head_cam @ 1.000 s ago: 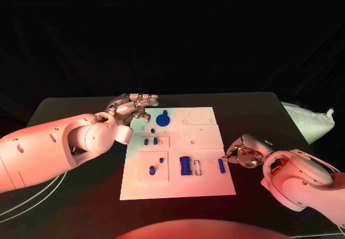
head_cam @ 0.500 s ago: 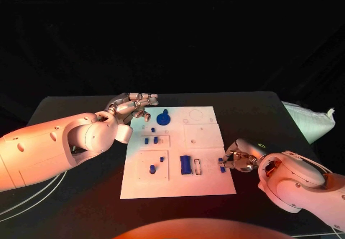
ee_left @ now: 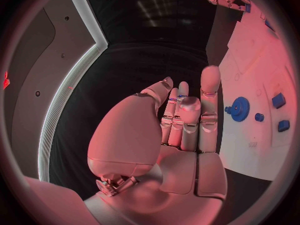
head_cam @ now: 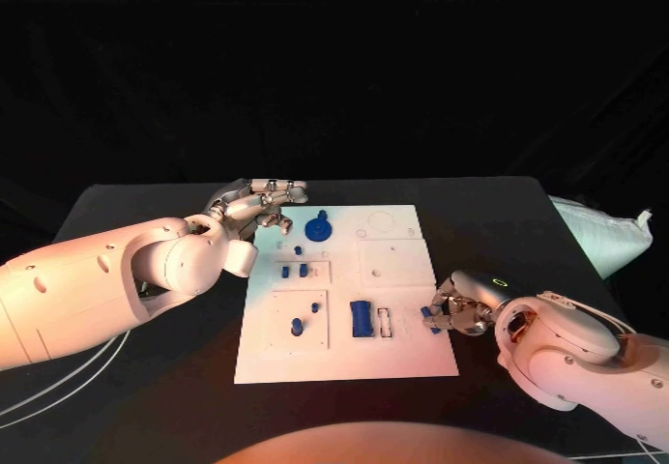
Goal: Assemble the parts on the task board
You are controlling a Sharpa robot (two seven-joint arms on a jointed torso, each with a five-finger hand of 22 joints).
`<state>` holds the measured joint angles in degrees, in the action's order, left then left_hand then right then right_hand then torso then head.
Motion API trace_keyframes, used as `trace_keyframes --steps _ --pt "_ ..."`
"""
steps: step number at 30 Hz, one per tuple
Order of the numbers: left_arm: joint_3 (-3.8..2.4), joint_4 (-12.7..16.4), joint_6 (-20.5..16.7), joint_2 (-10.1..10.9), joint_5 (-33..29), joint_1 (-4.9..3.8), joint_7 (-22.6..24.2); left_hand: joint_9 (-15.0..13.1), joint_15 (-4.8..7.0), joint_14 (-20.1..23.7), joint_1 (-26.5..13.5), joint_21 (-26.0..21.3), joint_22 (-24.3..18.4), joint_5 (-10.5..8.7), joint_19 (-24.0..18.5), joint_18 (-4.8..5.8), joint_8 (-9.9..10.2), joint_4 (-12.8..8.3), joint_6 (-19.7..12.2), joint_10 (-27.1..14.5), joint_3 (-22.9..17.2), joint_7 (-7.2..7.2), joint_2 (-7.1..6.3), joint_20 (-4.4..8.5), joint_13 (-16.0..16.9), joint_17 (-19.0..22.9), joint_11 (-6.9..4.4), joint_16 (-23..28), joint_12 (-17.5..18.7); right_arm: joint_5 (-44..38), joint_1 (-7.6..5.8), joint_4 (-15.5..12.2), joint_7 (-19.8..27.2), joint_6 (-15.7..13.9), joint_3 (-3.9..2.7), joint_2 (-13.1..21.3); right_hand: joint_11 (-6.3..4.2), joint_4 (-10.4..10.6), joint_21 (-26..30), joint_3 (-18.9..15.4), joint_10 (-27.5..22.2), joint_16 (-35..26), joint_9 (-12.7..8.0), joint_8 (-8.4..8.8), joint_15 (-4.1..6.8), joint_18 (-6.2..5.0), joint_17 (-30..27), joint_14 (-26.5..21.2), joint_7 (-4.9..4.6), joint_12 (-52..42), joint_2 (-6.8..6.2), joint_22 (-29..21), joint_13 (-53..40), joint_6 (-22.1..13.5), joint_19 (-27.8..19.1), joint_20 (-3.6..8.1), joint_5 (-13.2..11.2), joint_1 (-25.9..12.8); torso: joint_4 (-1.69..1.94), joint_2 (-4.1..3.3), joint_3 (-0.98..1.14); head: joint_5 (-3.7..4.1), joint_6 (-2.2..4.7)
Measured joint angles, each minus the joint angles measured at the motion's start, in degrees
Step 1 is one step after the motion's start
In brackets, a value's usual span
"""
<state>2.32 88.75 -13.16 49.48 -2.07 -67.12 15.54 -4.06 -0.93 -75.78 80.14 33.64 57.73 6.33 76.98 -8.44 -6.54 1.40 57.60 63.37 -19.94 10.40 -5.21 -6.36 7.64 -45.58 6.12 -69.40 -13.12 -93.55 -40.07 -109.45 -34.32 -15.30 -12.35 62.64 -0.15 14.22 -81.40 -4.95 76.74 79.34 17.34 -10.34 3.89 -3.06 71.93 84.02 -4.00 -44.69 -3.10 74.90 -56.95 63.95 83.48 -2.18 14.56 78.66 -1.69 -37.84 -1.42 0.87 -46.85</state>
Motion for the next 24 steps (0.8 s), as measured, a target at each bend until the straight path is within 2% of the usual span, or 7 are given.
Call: trace_keyframes --steps 9,17,19,21,24 --pt "0.0 0.2 0.0 0.1 0.0 0.0 0.0 0.0 0.0 0.0 0.0 0.0 -0.1 0.0 0.0 0.0 -0.2 0.0 0.0 0.0 0.0 0.0 0.0 0.0 0.0 0.0 0.0 0.0 0.0 -3.7 -0.12 0.7 0.0 1.6 0.19 -1.0 0.0 -0.7 0.0 0.4 0.0 0.0 0.5 0.2 0.0 0.0 0.4 0.0 -0.07 0.0 0.21 0.0 -0.2 0.4 0.2 0.23 -1.6 1.9 0.03 0.03 -0.07 -0.08 -0.24" --pt "0.0 0.3 0.0 0.1 0.0 0.0 -0.1 0.0 0.0 0.0 0.0 0.0 0.0 0.0 0.0 0.0 -0.2 0.0 0.0 0.0 0.0 0.0 0.0 0.0 0.0 0.0 0.0 0.0 0.0 -6.2 -0.17 0.8 0.1 2.6 0.31 -1.6 0.0 -1.1 0.0 0.7 0.0 0.0 0.5 0.16 0.09 0.0 0.4 -0.1 -0.06 0.0 0.25 0.0 -0.1 0.6 0.2 0.23 -1.6 2.8 0.09 0.04 -0.07 -0.08 -0.26" --pt "0.0 0.3 0.1 0.2 0.0 0.0 -0.1 0.0 0.0 0.0 0.0 0.0 -0.1 0.0 0.0 0.0 -0.2 0.0 0.0 0.0 0.0 0.0 0.0 0.0 0.0 0.0 0.0 0.0 0.0 -6.6 -0.17 0.8 0.1 2.8 0.32 -1.7 -0.26 -2.2 0.0 1.9 -0.3 0.0 0.5 0.4 0.44 0.0 0.4 0.0 0.01 0.0 0.53 0.0 -0.1 0.6 0.2 0.23 -1.6 5.0 0.09 0.04 -0.07 -0.07 -0.26" --pt "0.0 0.3 0.1 0.2 0.0 0.0 -0.1 0.0 0.0 0.0 0.0 0.0 0.0 0.0 0.0 0.0 -0.2 0.0 0.0 0.0 0.0 0.0 0.0 0.0 0.0 0.0 0.0 0.0 0.0 -7.2 -0.2 0.7 0.2 3.0 0.32 -2.0 -0.46 -4.4 -0.1 4.1 -0.6 0.0 0.5 0.9 0.57 0.01 0.8 0.1 0.29 0.0 0.71 0.0 -0.4 1.0 0.5 0.45 -2.9 8.1 0.1 0.04 -0.07 -0.07 -0.26" --pt "0.0 0.3 0.1 0.1 0.0 0.0 -0.1 0.0 -0.2 0.2 0.0 0.0 0.0 0.0 0.0 0.0 -0.2 0.0 0.0 0.0 0.0 0.0 0.0 0.0 0.0 0.0 0.0 0.0 0.0 -7.8 -0.2 0.6 0.3 3.2 0.32 -2.3 -0.42 -5.5 -0.3 6.8 -0.6 0.0 0.3 0.95 0.63 0.0 1.2 0.0 0.15 -0.1 0.82 0.0 -0.8 1.6 0.5 0.53 -3.8 9.0 0.08 0.05 -0.05 -0.09 -0.26"
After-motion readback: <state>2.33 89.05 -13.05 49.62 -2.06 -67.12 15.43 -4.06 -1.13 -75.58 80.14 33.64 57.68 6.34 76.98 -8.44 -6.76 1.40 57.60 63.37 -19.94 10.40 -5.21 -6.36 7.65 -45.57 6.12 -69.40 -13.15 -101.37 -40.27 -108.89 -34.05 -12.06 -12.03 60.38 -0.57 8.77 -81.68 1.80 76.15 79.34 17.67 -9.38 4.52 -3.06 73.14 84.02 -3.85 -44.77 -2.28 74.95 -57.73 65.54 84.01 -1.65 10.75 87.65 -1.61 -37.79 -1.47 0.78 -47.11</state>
